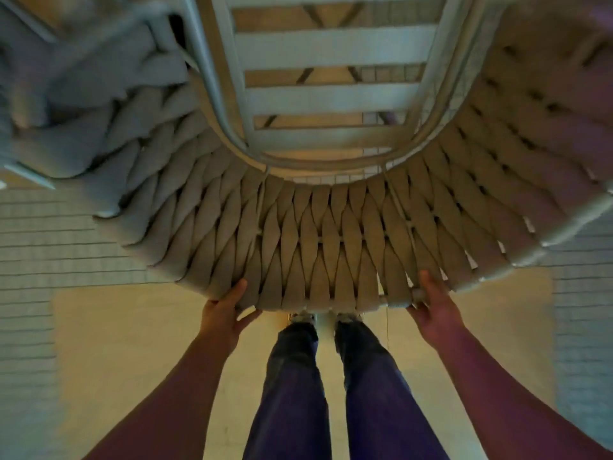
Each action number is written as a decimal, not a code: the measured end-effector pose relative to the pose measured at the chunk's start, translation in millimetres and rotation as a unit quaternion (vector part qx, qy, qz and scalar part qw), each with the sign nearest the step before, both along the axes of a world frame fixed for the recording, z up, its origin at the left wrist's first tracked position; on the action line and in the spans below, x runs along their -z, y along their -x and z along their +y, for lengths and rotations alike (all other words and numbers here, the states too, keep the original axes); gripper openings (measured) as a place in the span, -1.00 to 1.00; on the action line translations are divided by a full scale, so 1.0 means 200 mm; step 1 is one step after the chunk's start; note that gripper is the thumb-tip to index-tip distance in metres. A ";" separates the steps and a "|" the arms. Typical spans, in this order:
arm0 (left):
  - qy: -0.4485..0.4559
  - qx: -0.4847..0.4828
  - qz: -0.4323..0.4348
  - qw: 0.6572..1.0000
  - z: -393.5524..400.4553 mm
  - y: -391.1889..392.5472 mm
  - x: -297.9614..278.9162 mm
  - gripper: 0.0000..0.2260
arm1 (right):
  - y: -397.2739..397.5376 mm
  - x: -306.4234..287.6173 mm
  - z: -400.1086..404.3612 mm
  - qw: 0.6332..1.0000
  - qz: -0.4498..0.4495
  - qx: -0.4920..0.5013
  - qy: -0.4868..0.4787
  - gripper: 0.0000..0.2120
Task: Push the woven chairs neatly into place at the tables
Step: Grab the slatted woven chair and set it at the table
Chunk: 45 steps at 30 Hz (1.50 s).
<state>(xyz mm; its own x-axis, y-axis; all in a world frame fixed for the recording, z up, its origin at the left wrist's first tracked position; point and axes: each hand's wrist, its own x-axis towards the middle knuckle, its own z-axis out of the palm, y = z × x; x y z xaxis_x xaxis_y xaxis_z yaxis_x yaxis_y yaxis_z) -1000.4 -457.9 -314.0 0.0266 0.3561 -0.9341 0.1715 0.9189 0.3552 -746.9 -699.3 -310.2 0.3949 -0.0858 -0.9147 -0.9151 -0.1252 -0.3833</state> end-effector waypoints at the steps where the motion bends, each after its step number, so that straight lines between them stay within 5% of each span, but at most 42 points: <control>1: 0.003 0.009 0.012 1.000 0.00 0.00 -0.12 -0.74 | 0.02 -0.11 0.00 1.000 -0.002 0.008 0.009 -0.58; 6: 0.005 0.020 0.065 0.998 -0.01 -0.04 -0.64 -0.62 | 0.03 -0.57 0.02 0.996 -0.002 0.025 0.085 -0.50; 12: -0.025 0.020 0.110 0.993 0.02 -0.12 -0.95 -0.52 | -0.05 -0.85 0.08 0.987 -0.034 0.000 0.157 -0.60; 28: -0.065 0.049 0.141 0.987 0.26 -0.44 -1.12 -0.73 | -0.21 -1.04 0.22 0.987 -0.039 0.037 0.154 -0.57; 35: -0.069 0.090 0.180 0.977 0.26 -0.41 -1.10 -0.58 | -0.21 -1.04 0.22 0.991 -0.028 0.049 0.125 -0.58; 38: -0.207 0.162 0.257 0.930 0.30 -0.40 -1.09 -0.38 | -0.28 -1.09 0.21 0.964 -0.128 -0.050 0.226 -0.40; 41: -0.352 0.273 0.294 0.846 0.44 -0.43 -1.09 -0.28 | -0.46 -1.13 0.16 0.889 -0.297 -0.207 0.280 -0.27; 45: -0.390 0.324 0.316 0.802 0.66 -0.54 -1.08 -0.32 | -0.68 -1.13 0.17 0.836 -0.362 -0.311 0.272 -0.24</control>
